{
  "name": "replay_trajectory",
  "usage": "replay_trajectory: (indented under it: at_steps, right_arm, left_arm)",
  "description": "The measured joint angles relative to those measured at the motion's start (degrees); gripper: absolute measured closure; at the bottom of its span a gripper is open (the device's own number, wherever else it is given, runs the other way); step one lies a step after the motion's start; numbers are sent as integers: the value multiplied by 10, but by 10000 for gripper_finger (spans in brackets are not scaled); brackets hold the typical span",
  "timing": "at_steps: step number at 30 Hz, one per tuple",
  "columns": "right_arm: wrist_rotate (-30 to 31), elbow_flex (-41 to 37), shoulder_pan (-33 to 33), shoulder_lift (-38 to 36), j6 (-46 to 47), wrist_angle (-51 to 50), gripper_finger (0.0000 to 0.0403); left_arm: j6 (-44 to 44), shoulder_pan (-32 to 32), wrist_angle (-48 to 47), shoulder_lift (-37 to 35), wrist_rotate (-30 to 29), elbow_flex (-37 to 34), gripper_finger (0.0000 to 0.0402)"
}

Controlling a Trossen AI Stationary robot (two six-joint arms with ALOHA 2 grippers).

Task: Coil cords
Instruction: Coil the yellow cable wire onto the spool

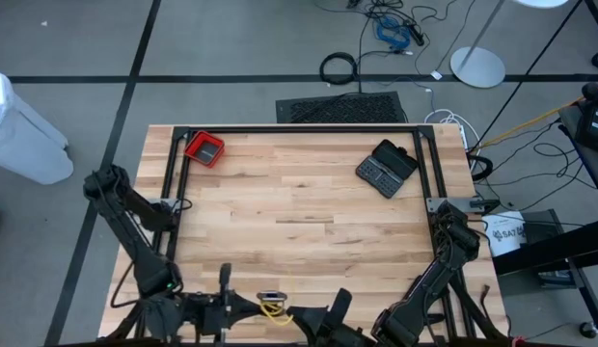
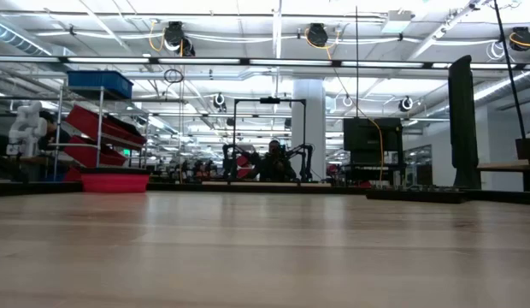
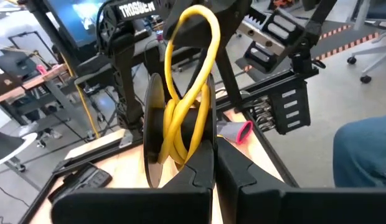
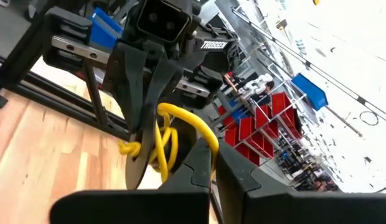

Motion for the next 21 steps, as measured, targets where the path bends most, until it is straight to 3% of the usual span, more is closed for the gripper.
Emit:
replay_trajectory:
  at_steps: [12,21]
  right_arm:
    - [-12,0,-2,0,40,-1,403]
    - [-193,0,-39,-2,211,-97,403]
  left_arm:
    - [26,-22,10,-11,-12,0,400]
    - [32,-27,22,-11,-20,0,400]
